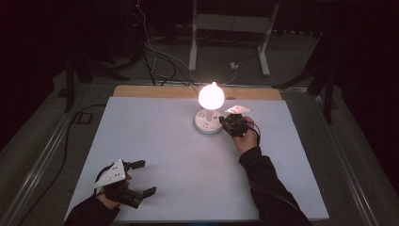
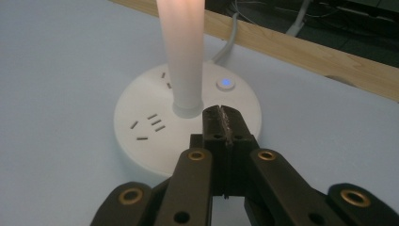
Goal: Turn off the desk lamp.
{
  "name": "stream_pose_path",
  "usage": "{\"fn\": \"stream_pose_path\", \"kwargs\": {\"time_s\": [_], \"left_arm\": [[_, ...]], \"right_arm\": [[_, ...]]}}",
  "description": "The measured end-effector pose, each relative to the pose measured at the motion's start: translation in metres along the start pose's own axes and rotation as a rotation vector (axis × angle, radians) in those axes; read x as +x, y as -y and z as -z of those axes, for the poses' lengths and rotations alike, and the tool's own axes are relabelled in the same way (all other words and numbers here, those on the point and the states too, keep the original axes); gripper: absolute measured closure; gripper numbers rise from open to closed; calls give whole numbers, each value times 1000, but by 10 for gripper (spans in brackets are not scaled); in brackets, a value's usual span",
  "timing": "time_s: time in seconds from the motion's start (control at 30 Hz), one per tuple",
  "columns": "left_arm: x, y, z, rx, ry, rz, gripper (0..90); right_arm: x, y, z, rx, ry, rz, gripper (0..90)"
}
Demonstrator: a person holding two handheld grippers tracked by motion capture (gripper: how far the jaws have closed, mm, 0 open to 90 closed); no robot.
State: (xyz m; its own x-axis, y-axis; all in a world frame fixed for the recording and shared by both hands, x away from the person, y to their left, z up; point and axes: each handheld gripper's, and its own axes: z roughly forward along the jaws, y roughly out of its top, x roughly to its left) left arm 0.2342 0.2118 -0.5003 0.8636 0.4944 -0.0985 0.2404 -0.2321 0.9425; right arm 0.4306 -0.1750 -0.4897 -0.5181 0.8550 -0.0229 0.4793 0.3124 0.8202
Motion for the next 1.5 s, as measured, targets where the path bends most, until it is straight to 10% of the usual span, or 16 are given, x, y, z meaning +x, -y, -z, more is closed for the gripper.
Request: {"fn": "stream_pose_path", "kwargs": {"time_s": [1.23, 1.5], "left_arm": [[0, 0, -1, -2, 3, 1, 3], [0, 0, 0, -1, 2, 0, 3]], "right_arm": [[9, 5, -25, 54, 81, 29, 900], [8, -5, -12, -7, 41, -13, 900]]}}
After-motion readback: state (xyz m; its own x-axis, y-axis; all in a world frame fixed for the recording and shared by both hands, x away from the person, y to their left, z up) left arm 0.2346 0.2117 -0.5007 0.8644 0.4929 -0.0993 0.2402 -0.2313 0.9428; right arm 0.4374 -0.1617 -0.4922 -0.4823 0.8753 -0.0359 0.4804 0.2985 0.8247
